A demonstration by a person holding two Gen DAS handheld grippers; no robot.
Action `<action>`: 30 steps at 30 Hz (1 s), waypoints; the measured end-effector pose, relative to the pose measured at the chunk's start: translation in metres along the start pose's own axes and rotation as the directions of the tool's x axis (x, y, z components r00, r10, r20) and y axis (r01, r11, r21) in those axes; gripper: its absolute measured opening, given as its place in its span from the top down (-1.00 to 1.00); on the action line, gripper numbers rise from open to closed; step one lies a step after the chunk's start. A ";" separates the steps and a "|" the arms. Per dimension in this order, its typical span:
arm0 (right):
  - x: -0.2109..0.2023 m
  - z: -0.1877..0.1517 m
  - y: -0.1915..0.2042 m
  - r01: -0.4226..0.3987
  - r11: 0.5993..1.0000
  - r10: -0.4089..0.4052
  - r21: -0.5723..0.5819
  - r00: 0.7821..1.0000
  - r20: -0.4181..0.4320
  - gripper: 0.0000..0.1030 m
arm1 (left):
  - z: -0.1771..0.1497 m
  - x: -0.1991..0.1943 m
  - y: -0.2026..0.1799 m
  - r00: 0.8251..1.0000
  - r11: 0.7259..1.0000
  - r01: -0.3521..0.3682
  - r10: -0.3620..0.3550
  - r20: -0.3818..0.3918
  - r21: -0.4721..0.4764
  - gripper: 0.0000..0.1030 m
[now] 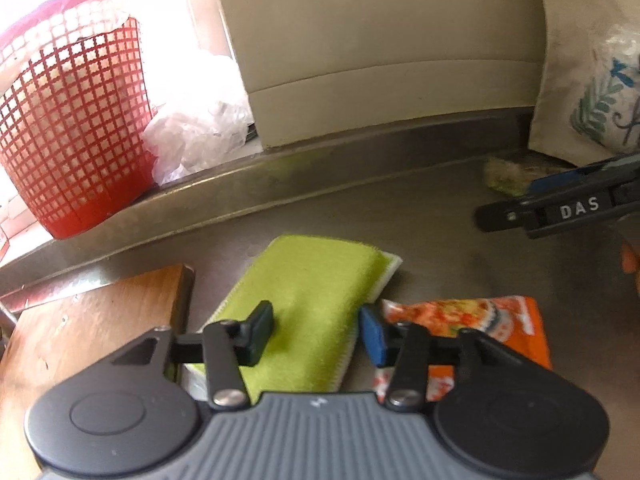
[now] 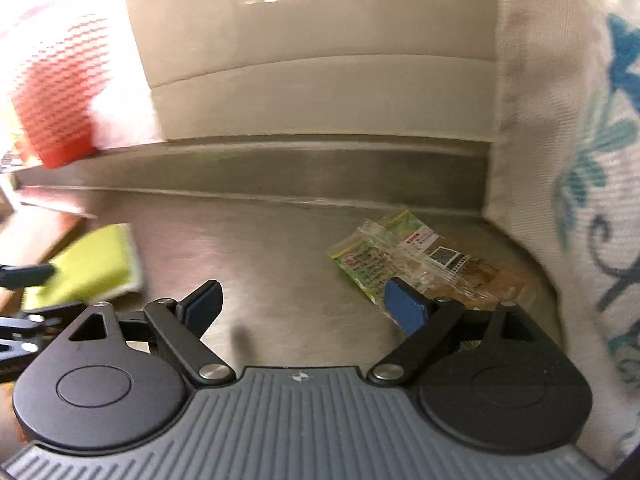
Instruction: Collect trash
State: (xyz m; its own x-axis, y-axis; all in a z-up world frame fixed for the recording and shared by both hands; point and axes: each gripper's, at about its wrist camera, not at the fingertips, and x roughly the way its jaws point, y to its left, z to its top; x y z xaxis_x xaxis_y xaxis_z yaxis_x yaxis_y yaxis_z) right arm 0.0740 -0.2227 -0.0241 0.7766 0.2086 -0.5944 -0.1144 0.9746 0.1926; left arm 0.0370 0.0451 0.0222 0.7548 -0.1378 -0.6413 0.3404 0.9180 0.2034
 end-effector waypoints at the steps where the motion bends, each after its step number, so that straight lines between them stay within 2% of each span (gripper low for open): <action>1: -0.001 0.000 0.002 -0.035 0.999 0.035 -0.003 0.999 -0.007 -1.00 | -0.002 -0.003 -0.001 1.000 1.000 0.000 0.000 0.001 -0.004 0.23; 4: -0.004 0.000 0.003 -0.083 0.996 0.083 0.013 0.997 0.010 -1.00 | -0.005 -0.011 -0.002 1.000 0.999 0.004 -0.004 -0.002 -0.032 0.31; 6: -0.011 0.001 0.000 -0.076 0.997 0.075 0.028 0.996 0.047 -1.00 | -0.008 -0.016 -0.003 1.000 0.998 0.017 -0.018 -0.009 -0.055 0.34; 9: -0.022 0.003 0.004 0.052 0.999 -0.051 -0.001 0.992 0.118 -1.00 | -0.010 -0.020 -0.004 1.000 0.999 0.008 -0.008 -0.004 -0.048 0.42; 12: -0.014 0.002 0.005 0.171 0.985 -0.167 -0.034 0.980 0.105 -1.00 | -0.008 -0.019 0.001 1.000 0.998 -0.003 0.004 0.009 -0.057 0.43; 15: -0.008 0.000 0.005 0.223 0.974 -0.219 -0.048 0.973 0.076 -1.00 | -0.004 -0.016 0.007 1.000 0.999 -0.014 0.015 0.026 -0.045 0.37; 17: -0.003 -0.001 0.003 0.253 0.967 -0.250 -0.045 0.967 0.054 -1.00 | 0.000 -0.015 0.011 0.999 0.999 -0.020 0.021 0.046 -0.027 0.16; 19: -0.004 -0.004 0.004 0.256 0.965 -0.253 -0.055 0.966 0.053 -1.00 | 0.004 -0.010 0.014 0.999 1.000 -0.010 0.010 0.047 0.003 -0.34; 21: -0.004 -0.005 0.006 0.260 0.963 -0.257 -0.073 0.965 0.050 -1.00 | 0.005 -0.002 0.017 0.999 0.999 -0.020 0.019 0.039 0.033 -0.39; 24: -0.002 -0.005 0.012 0.259 0.963 -0.256 -0.080 0.966 0.047 -1.00 | 0.007 0.010 0.024 1.000 0.999 0.011 -0.012 0.009 0.046 -0.69; 27: -0.002 -0.002 0.006 0.226 0.970 -0.224 -0.087 0.974 0.036 -1.00 | 0.006 0.018 0.025 1.000 0.998 0.029 -0.029 -0.012 0.054 -0.72; 30: -0.006 -0.002 0.011 0.152 0.985 -0.151 -0.087 0.988 0.020 -1.00 | 0.004 0.023 0.024 0.999 0.998 0.050 -0.049 -0.022 0.043 -0.72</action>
State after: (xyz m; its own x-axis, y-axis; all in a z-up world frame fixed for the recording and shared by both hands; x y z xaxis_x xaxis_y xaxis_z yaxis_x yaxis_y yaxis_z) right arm 0.0667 -0.2134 -0.0195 0.7972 0.0574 -0.6010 -0.0480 0.9983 0.0317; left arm 0.0645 0.0620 0.0154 0.7246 -0.1739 -0.6669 0.4011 0.8933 0.2029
